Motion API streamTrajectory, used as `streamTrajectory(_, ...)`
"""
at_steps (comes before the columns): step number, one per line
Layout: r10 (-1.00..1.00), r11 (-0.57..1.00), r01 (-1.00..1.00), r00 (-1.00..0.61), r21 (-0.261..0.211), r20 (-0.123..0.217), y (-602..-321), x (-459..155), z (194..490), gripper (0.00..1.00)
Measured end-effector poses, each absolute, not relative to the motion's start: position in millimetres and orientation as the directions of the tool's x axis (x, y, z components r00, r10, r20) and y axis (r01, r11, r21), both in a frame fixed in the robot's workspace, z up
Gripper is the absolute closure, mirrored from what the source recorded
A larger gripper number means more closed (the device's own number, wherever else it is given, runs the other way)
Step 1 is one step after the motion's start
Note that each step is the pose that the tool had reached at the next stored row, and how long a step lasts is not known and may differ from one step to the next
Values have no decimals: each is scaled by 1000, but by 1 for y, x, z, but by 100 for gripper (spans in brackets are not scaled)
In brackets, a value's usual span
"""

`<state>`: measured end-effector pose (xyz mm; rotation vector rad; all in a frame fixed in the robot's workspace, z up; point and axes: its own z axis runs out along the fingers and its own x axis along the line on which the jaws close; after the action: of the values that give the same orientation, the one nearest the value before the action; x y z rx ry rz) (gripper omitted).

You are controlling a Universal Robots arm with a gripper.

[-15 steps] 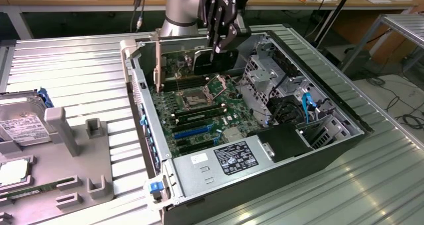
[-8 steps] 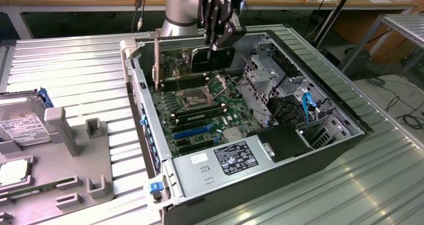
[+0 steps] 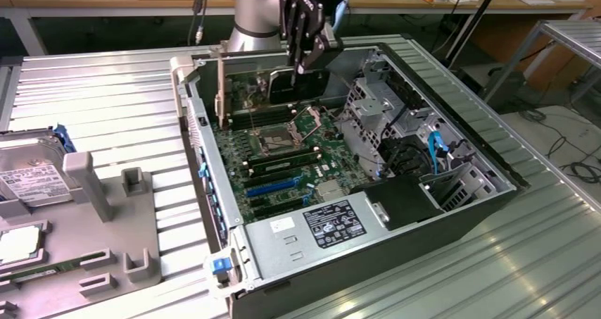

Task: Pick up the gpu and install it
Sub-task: 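Insert the gpu into the slot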

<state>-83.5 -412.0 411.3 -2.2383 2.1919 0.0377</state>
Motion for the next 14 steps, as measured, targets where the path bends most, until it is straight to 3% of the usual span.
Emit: streamTrajectory(14, -1000, -21, -1000, 21, 0, -23, -412, -84, 381, 73)
